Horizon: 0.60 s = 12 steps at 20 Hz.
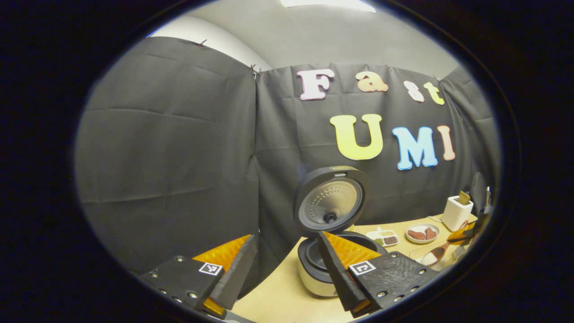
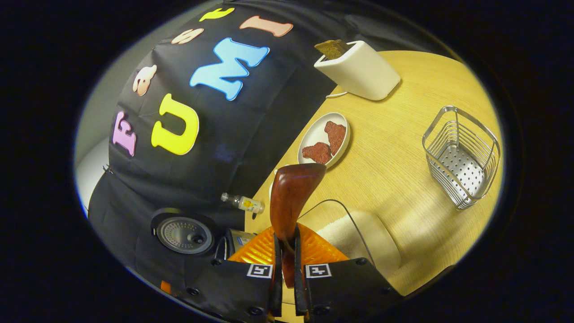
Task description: Close the left gripper, press the button to open the rice cooker; take a wooden spoon from the chopstick holder with the right hand, scoop a spoonful of rice and pour it into the rice cooker, then put the wooden spoon back into the chopstick holder.
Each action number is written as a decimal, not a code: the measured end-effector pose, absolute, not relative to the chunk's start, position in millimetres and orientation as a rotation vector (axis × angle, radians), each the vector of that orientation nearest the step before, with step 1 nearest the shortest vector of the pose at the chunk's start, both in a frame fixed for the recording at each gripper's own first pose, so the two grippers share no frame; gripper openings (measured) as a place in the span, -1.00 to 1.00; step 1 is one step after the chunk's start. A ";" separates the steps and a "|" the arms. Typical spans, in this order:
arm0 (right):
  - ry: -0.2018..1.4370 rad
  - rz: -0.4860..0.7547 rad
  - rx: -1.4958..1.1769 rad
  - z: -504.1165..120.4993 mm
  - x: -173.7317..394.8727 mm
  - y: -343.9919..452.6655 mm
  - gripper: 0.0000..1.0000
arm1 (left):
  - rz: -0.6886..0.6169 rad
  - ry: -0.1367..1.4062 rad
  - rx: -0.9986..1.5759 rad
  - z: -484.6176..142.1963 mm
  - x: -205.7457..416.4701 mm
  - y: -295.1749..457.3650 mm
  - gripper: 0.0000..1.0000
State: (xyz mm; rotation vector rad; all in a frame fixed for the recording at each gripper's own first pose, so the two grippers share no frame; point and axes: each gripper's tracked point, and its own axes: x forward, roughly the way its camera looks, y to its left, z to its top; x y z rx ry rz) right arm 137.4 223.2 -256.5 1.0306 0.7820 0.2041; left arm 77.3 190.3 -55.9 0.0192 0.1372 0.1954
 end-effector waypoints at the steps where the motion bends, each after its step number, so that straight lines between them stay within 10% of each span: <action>1: 0.776 0.201 1.059 -253.0 138.3 219.5 -0.82 | 0.196 0.138 0.018 -56.4 77.6 190.6 0.70; 12: 0.753 0.334 1.245 -187.9 163.1 276.6 -0.75 | 0.235 0.159 -0.009 -72.0 75.8 209.5 0.70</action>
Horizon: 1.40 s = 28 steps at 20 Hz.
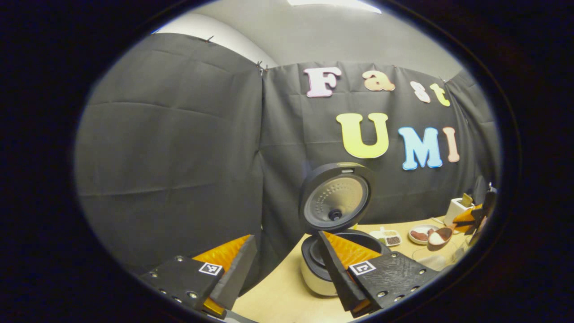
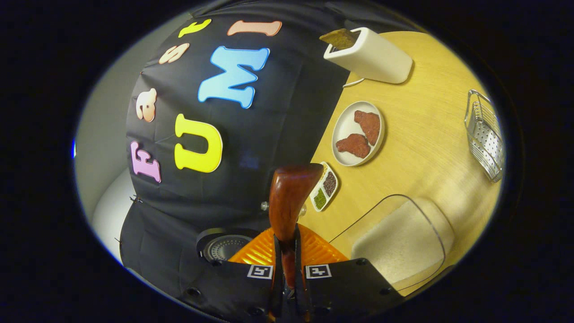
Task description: Close the left gripper, press the button to open the rice cooker; take a wooden spoon from the chopstick holder with the right hand, scoop a spoonful of rice and pour it into the rice cooker, then put the wooden spoon back into the chopstick holder.
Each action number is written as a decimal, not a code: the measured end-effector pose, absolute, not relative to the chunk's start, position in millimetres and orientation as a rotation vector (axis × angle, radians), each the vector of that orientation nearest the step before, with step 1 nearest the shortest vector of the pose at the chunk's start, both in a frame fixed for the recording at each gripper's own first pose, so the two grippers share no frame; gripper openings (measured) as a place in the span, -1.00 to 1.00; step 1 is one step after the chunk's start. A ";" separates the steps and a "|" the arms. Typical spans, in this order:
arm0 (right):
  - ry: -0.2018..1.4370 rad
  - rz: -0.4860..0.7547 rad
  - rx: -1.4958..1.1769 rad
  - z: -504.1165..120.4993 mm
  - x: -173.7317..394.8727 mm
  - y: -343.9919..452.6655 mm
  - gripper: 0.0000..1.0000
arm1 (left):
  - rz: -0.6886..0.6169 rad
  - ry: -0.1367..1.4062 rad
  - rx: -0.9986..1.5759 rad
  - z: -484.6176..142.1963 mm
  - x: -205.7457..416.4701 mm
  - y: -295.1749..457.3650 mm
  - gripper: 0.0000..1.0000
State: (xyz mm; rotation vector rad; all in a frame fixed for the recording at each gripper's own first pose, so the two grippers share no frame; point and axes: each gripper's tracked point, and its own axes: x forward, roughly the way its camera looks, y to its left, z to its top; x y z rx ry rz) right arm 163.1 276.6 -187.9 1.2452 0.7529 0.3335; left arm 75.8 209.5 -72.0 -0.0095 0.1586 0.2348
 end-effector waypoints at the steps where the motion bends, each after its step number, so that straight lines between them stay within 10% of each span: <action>1: 0.754 0.358 1.238 -181.8 164.7 288.3 -0.82 | 0.243 0.162 -0.012 -74.1 74.0 214.2 0.70; 28: 0.746 0.762 0.547 -185.4 155.2 544.9 -0.75 | 0.487 0.231 -0.055 -111.1 2.6 313.8 0.73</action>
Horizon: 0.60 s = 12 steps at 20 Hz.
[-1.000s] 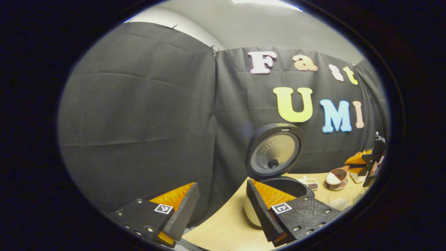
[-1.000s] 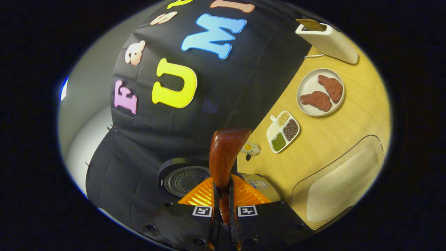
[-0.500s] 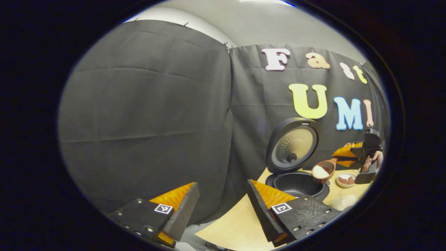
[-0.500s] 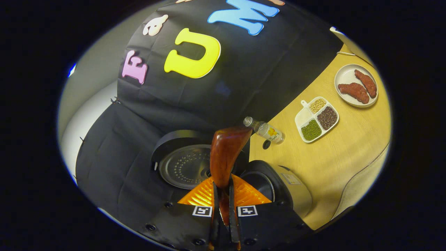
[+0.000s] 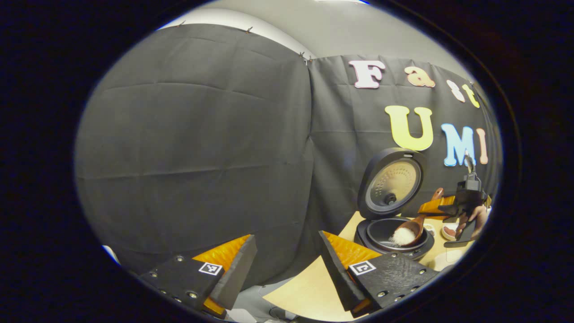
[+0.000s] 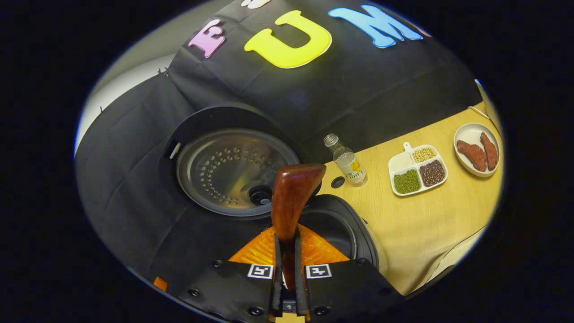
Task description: Close the left gripper, press the button to open the rice cooker; take a wooden spoon from the chopstick holder with the right hand, scoop a spoonful of rice and pour it into the rice cooker, then put the wooden spoon back into the chopstick holder.
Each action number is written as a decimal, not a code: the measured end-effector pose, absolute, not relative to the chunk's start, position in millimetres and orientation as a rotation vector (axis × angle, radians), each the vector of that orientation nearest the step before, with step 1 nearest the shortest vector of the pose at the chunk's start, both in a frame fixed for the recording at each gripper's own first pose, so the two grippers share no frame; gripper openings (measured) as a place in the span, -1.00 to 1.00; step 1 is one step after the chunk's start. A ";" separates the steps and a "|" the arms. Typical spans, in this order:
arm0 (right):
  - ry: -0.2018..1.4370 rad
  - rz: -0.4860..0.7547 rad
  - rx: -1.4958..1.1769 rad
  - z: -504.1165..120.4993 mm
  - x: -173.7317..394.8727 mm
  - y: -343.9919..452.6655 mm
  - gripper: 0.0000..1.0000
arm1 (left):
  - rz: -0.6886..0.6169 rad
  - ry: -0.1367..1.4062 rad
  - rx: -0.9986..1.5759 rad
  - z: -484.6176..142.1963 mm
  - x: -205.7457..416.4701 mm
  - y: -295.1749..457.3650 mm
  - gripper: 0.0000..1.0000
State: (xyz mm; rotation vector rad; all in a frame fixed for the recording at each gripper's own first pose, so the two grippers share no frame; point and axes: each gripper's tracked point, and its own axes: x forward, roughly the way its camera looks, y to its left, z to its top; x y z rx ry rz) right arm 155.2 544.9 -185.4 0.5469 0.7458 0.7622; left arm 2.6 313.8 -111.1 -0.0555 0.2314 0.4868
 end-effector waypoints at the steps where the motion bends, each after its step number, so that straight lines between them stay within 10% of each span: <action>1: 0.737 0.767 0.508 -187.8 154.6 547.5 -0.75 | 0.487 0.231 -0.055 -110.5 0.9 314.7 0.73; 12: 0.556 0.836 0.095 -188.3 145.4 559.2 -0.75 | 0.491 0.231 -0.068 -119.0 1.5 320.0 0.70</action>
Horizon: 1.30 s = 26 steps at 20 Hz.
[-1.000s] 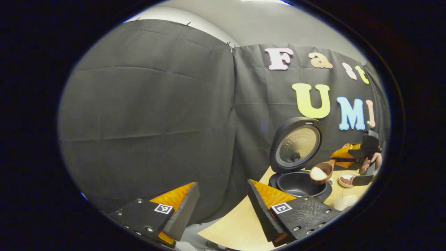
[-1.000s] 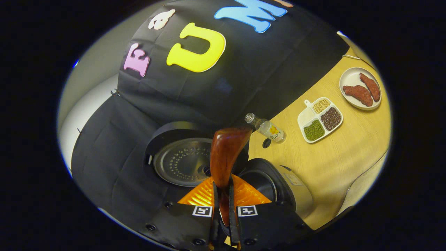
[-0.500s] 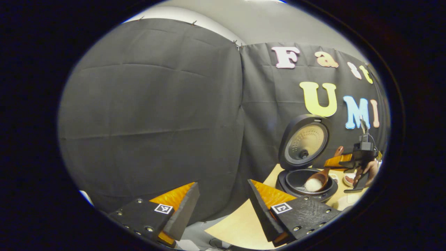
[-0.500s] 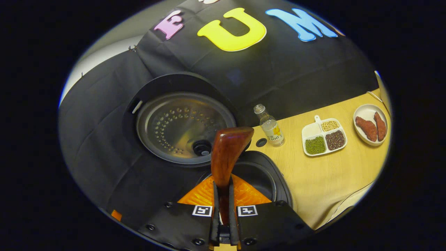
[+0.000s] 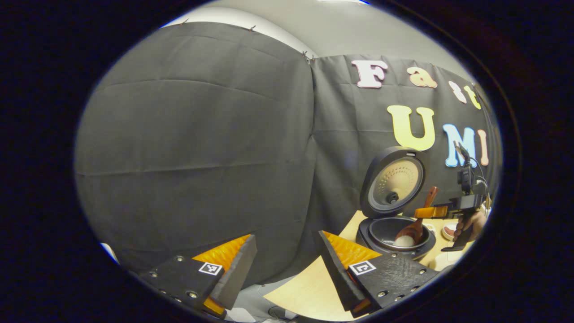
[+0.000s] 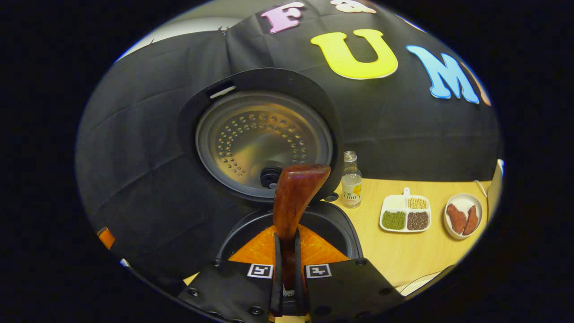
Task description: Close the left gripper, press the button to open the rice cooker; take a wooden spoon from the chopstick holder with the right hand, scoop a spoonful of rice and pour it into the rice cooker, then put the wooden spoon back into the chopstick holder.
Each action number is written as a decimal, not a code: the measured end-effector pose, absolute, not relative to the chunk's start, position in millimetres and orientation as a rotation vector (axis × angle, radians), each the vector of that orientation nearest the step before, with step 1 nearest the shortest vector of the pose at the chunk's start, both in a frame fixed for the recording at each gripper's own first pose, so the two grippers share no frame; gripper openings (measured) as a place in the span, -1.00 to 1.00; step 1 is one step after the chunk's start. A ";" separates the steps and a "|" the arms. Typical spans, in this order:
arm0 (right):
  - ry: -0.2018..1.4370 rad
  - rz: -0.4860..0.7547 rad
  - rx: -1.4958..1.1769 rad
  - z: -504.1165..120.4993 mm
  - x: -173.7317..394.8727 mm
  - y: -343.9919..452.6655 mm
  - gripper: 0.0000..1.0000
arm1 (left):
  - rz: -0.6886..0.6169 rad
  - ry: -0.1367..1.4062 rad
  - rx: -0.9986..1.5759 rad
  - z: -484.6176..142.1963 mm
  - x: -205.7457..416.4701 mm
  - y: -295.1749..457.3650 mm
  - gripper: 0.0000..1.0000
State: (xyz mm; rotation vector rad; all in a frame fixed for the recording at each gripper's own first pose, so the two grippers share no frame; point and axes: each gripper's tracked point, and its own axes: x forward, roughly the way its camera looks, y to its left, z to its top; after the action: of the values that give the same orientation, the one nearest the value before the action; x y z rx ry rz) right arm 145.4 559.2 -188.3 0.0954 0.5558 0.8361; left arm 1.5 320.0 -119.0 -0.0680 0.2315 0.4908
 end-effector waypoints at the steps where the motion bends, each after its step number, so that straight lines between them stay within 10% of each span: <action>1: 0.524 0.842 0.042 -186.7 145.9 560.2 -0.75 | 0.492 0.232 -0.068 -119.5 1.3 320.9 0.70; 17: -0.062 0.904 -0.757 -168.1 125.2 570.3 -0.75 | 0.506 0.233 -0.082 -125.8 2.5 325.5 0.70; 26: 0.164 0.850 -0.391 -149.5 147.2 548.9 -0.75 | 0.483 0.220 -0.072 -115.9 2.5 320.5 0.70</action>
State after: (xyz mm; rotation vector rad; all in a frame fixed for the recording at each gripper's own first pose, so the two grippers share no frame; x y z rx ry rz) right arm 147.2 548.9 -149.5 -0.3908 0.1641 0.8500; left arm 2.5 320.5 -115.9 -0.0718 0.2202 0.4833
